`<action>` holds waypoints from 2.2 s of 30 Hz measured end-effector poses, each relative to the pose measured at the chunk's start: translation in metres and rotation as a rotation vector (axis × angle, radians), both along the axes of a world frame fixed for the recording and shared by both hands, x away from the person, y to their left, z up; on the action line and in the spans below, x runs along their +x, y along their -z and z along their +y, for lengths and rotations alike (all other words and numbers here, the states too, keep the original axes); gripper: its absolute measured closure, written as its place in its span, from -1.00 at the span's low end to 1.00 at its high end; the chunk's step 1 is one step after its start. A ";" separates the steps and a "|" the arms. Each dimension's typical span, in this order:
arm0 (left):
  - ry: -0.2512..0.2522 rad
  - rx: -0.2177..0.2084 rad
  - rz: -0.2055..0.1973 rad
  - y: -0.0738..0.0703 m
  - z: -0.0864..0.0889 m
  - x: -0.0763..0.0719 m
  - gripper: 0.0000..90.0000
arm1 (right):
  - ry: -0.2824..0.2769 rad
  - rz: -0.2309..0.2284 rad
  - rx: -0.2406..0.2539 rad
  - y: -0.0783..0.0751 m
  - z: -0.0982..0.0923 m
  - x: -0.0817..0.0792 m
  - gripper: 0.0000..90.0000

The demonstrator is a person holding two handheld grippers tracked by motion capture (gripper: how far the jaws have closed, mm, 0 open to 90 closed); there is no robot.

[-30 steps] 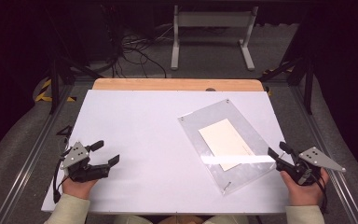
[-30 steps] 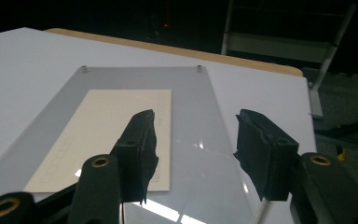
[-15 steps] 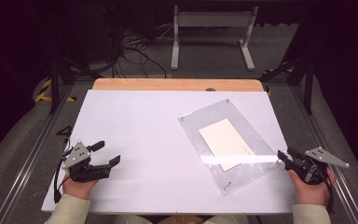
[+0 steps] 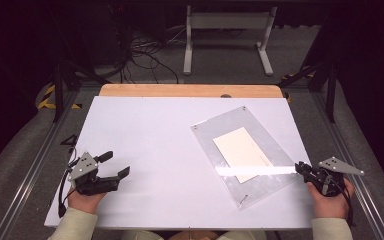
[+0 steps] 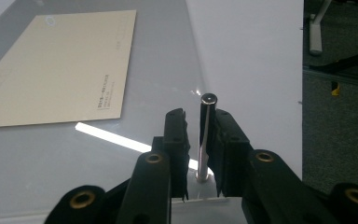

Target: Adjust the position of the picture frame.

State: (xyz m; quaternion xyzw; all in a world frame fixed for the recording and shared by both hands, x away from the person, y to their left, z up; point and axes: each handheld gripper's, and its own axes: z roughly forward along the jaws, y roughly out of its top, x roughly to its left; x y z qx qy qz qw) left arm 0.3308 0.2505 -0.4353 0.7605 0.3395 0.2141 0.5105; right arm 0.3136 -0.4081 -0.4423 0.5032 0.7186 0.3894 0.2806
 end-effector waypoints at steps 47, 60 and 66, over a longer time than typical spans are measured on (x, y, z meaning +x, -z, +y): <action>0.103 0.120 0.127 -0.018 -0.089 0.052 -0.10 | 0.035 -0.129 0.033 -0.031 0.016 0.006 0.37; 0.133 0.096 0.148 -0.030 -0.152 0.123 -0.01 | -0.119 -0.073 0.079 -0.020 0.040 -0.024 0.40; 0.122 0.128 0.140 -0.035 -0.171 0.140 -0.05 | -0.146 -0.047 0.095 -0.014 0.047 -0.034 0.40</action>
